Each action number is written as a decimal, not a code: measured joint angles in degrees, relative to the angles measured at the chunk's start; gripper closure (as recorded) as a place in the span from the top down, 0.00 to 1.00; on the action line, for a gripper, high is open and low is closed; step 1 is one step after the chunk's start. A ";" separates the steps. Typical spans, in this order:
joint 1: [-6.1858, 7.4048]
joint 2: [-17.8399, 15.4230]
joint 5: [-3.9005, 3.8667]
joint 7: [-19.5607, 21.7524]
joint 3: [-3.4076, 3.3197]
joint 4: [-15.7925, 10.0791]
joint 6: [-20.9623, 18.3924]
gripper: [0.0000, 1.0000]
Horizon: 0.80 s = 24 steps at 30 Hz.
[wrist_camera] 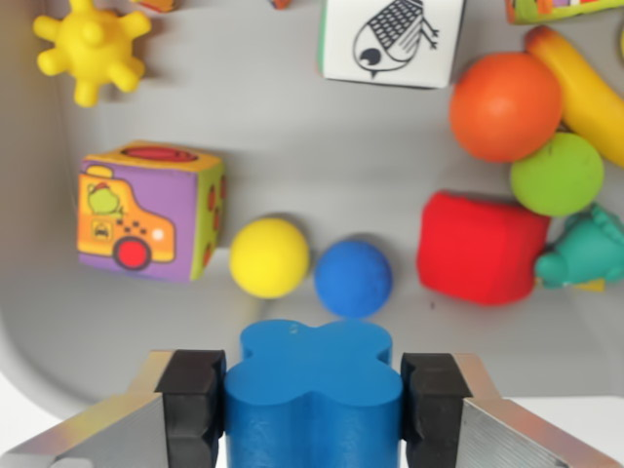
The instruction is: Pick an object from the bin
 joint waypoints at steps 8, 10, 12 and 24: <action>0.00 -0.74 0.01 -0.03 -0.03 0.91 -1.69 0.00; 0.00 -0.82 0.02 -0.03 -0.04 1.05 -1.93 0.00; 0.00 -0.84 0.02 -0.03 -0.04 1.11 -2.04 0.00; 0.00 -0.73 0.02 -0.03 -0.04 1.11 -2.04 0.00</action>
